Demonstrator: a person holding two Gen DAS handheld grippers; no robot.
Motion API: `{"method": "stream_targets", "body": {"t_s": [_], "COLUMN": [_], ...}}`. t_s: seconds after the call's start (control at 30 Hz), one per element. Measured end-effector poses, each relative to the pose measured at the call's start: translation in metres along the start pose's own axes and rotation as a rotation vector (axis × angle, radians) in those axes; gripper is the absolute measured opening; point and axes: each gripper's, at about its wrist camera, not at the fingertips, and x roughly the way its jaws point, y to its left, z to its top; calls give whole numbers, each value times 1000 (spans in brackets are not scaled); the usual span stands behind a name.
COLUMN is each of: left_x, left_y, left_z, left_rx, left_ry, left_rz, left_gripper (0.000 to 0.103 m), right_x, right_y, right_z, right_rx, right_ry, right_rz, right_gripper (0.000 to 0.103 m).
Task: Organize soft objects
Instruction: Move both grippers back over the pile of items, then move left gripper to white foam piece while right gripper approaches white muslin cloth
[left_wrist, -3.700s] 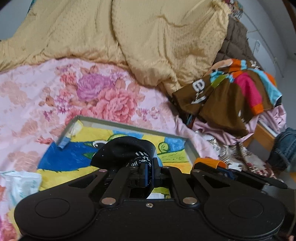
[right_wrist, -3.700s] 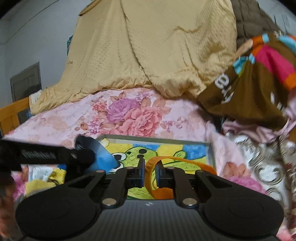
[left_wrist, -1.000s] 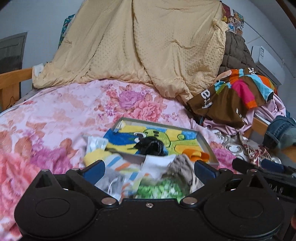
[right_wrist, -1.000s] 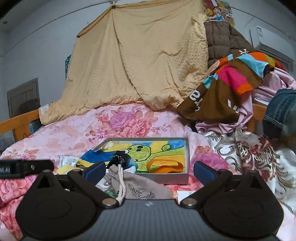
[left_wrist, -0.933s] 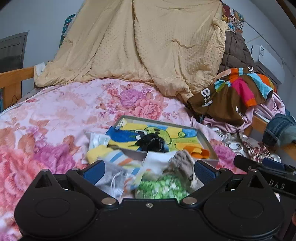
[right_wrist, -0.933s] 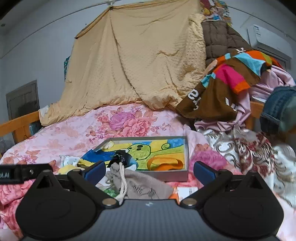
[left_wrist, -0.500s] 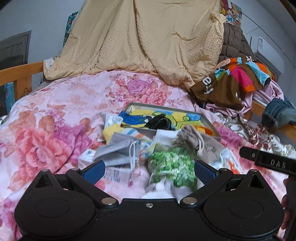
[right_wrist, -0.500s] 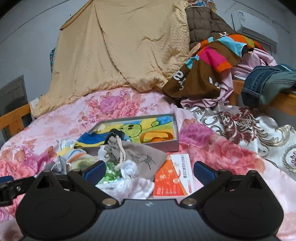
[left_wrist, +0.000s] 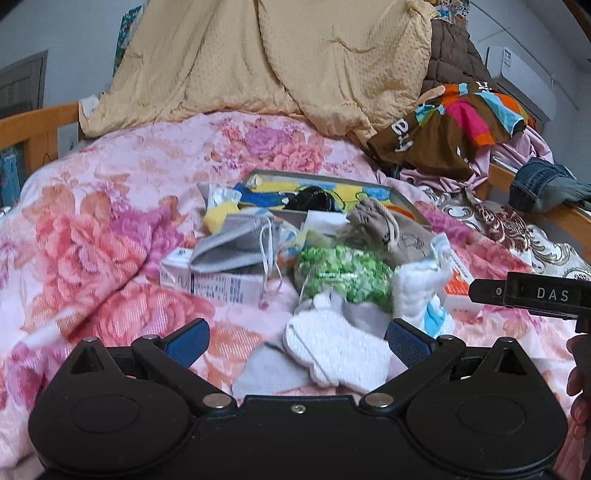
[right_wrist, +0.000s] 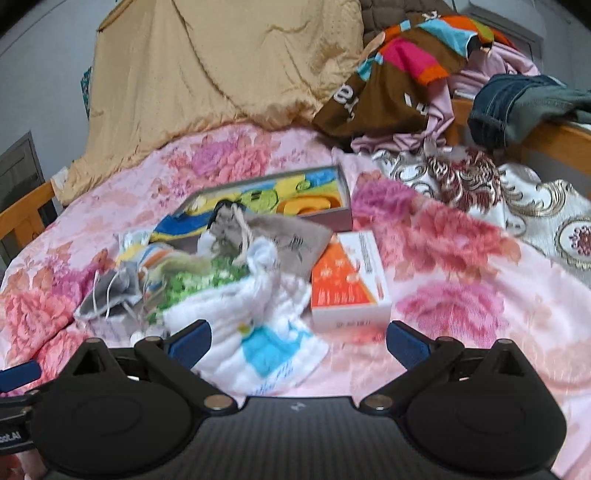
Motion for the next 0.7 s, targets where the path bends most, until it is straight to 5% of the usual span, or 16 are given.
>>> {"method": "stream_targets", "body": {"t_s": [0.27,0.7], "left_x": [3,11], "left_y": [3,8], "left_z": [-16,-19], "left_rx": [-6,-23], "left_ry": [54,120], "left_rz": [-22,-73], "left_gripper": [102,102], "right_x": [0,4], "right_y": [4,11], "right_z": [-12,-16], "right_rx": [33,-10], "right_ry": [105,133], "right_rz": [-1,-22], "right_gripper": [103,103]}}
